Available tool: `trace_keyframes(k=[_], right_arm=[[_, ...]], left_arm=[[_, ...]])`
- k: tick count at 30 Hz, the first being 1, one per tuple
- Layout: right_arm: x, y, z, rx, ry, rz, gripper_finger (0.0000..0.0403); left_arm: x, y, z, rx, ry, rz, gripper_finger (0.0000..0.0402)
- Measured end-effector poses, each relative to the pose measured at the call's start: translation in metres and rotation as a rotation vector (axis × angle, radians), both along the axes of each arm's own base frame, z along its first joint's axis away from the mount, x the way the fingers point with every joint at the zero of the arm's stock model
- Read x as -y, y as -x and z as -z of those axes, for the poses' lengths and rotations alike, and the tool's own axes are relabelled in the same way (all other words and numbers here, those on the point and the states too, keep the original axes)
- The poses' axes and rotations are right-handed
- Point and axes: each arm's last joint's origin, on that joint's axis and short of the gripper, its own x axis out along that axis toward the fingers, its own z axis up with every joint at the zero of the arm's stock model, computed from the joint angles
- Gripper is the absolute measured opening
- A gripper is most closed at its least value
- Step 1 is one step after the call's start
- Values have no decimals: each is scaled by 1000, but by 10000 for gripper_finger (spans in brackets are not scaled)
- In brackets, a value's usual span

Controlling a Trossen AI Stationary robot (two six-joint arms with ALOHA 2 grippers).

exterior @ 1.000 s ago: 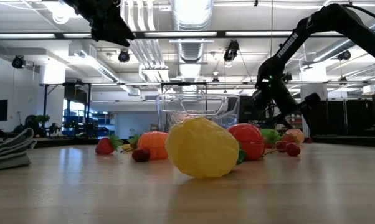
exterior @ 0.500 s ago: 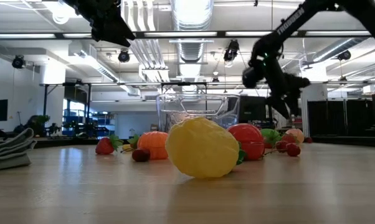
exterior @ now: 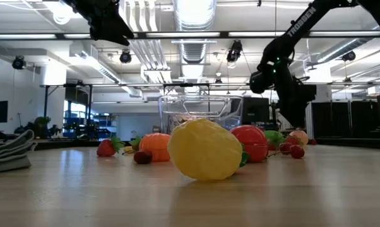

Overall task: Pick and placing Produce into tupperware
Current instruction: Put the pink peach into the transparent container

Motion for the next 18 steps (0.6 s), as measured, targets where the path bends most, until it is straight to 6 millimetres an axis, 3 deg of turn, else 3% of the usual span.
trace_keyframes(k=[6, 15, 18], right_arm=[[0, 12, 7, -12, -23, 33, 194], [-2, 10, 8, -23, -3, 44, 194], [-9, 14, 7, -55, -28, 210, 194]], left_arm=[[-4, -9, 7, 20, 111, -60, 263], [-12, -25, 11, 5, 119, -61, 263], [-14, -31, 12, -12, 127, -62, 263]])
